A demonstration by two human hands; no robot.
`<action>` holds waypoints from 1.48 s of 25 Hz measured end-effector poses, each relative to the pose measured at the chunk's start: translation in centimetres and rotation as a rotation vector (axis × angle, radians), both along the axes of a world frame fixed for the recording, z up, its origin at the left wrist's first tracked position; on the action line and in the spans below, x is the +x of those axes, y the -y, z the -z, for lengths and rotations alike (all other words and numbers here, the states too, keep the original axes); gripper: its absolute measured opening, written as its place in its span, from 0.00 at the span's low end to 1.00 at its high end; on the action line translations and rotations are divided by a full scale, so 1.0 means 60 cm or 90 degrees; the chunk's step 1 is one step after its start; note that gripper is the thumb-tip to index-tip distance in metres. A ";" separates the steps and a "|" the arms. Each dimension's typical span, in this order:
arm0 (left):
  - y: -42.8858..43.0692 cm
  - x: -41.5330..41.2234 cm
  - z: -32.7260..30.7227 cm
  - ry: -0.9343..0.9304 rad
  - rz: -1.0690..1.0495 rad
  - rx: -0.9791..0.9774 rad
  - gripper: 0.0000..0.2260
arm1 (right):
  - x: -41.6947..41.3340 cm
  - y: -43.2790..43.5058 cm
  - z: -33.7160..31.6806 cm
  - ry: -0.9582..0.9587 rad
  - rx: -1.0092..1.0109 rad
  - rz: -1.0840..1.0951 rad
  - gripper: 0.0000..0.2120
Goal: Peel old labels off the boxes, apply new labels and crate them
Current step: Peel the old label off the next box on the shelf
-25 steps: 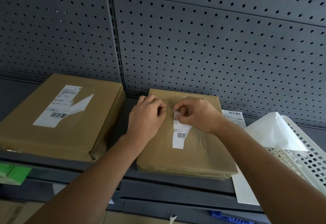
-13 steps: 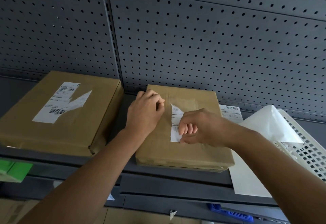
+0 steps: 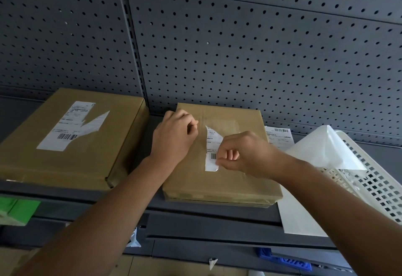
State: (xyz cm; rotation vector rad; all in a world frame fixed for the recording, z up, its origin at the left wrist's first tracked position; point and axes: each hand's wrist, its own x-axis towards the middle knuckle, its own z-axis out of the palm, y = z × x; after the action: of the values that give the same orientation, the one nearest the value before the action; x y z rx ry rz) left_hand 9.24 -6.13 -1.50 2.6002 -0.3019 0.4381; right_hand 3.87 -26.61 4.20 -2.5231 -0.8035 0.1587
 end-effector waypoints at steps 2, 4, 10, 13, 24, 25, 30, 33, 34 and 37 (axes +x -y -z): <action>0.001 0.000 -0.001 0.004 -0.002 -0.002 0.06 | -0.003 0.000 -0.004 -0.013 -0.012 -0.040 0.02; -0.001 0.001 -0.001 0.008 -0.005 0.001 0.06 | -0.001 -0.005 -0.002 0.013 -0.050 -0.062 0.02; -0.001 0.002 0.001 0.013 -0.005 -0.002 0.06 | -0.007 0.007 0.014 0.074 -0.013 -0.035 0.01; 0.000 0.000 0.000 0.014 -0.009 0.004 0.06 | -0.006 0.006 0.005 0.037 -0.041 -0.057 0.03; 0.000 -0.001 0.000 0.027 -0.005 0.004 0.05 | -0.003 0.009 0.016 0.029 0.024 -0.049 0.02; 0.000 0.000 0.000 0.028 -0.008 0.003 0.05 | -0.005 0.011 0.014 0.022 0.008 -0.064 0.03; 0.000 -0.001 -0.001 0.017 -0.010 -0.006 0.06 | -0.015 -0.006 0.015 0.167 -0.137 -0.124 0.07; 0.000 0.000 -0.001 0.014 -0.006 -0.011 0.06 | -0.015 -0.010 0.014 0.216 -0.181 -0.137 0.07; 0.000 0.000 -0.001 0.012 -0.005 -0.010 0.07 | -0.016 -0.013 0.014 0.204 -0.190 -0.132 0.06; 0.000 0.001 0.000 0.013 -0.003 -0.009 0.06 | -0.016 -0.016 0.020 0.161 -0.158 -0.106 0.04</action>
State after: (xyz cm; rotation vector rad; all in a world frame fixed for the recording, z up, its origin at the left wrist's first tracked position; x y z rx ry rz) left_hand 9.31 -6.16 -1.51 2.5846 -0.2992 0.4671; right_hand 2.92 -25.66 2.98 -2.7437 -1.1584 -0.0082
